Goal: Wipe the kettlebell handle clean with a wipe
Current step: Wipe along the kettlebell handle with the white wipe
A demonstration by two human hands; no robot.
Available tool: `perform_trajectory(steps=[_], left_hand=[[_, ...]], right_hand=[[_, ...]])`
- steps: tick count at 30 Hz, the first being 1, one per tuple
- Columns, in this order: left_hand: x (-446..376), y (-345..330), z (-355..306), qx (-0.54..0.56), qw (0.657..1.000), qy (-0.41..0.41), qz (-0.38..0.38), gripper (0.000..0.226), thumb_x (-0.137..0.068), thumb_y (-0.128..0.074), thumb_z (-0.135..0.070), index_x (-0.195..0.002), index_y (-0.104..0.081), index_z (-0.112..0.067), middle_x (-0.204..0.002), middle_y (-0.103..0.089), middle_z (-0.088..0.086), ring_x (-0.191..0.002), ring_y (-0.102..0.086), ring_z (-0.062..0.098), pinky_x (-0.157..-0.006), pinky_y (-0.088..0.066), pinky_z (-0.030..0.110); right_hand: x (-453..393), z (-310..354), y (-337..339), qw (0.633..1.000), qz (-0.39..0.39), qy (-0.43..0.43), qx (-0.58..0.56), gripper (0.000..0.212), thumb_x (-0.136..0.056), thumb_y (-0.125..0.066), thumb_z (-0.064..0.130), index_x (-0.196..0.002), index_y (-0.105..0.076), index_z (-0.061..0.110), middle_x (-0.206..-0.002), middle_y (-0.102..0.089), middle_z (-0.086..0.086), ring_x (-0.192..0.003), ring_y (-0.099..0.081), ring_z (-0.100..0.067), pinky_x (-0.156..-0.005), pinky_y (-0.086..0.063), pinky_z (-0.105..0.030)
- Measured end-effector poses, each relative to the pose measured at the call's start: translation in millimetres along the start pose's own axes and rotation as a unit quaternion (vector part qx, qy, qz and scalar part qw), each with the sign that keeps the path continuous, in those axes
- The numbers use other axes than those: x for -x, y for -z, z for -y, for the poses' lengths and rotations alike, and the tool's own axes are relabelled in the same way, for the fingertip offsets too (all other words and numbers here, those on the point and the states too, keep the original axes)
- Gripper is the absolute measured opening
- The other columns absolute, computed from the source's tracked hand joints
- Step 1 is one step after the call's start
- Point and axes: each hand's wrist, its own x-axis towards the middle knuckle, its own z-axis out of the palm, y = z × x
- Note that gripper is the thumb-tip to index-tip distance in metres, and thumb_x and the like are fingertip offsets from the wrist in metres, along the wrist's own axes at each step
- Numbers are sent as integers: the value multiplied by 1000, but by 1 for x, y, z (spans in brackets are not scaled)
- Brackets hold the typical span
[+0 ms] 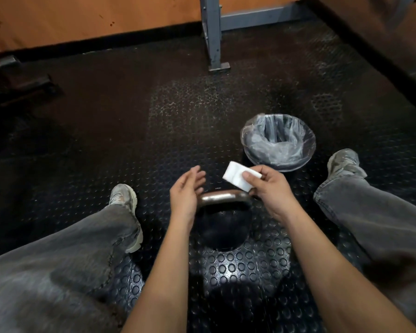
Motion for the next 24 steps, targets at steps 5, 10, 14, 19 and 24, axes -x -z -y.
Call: perform_trajectory(steps=[5,10,14,19,24], left_hand=[[-17,43,33,8,994,66,-88,36,-103,-49,-39,-126,-66,-16,-121,-71,0,-119,-63,16,-105,-47,38],[-5,53,91,6,966,227,-127,56,-101,-39,-54,-139,-56,-16,-145,-54,0,-140,-43,24,-119,-26,51],[9,49,121,42,948,306,-76,71,-101,-25,-63,-145,-47,-12,-152,-47,7,-141,-40,33,-116,-26,60],[12,47,126,85,948,302,-59,74,-101,-22,-63,-145,-45,-9,-150,-48,13,-136,-45,37,-107,-36,56],[5,46,128,85,949,298,-49,76,-100,-23,-65,-144,-46,-8,-136,-58,13,-117,-54,33,-101,-42,50]], right_hand=[[-1,-26,25,990,-125,-45,-56,2,-91,-71,14,-93,-72,14,-88,-73,-8,-72,-62,-17,-60,-46,-28],[22,-98,19,952,-259,-161,-20,2,-90,-70,15,-90,-68,15,-95,-73,-11,-82,-66,-23,-78,-53,-37],[30,-137,-5,946,-230,-226,20,3,-91,-67,16,-91,-66,13,-99,-72,-14,-83,-65,-25,-70,-50,-35],[11,-118,-18,939,-257,-204,-101,7,-93,-64,6,-90,-62,12,-96,-68,-12,-83,-63,-24,-63,-50,-30],[25,-77,-41,955,-295,-30,27,11,-87,-67,11,-81,-64,20,-80,-68,3,-75,-62,-11,-68,-49,-19]])
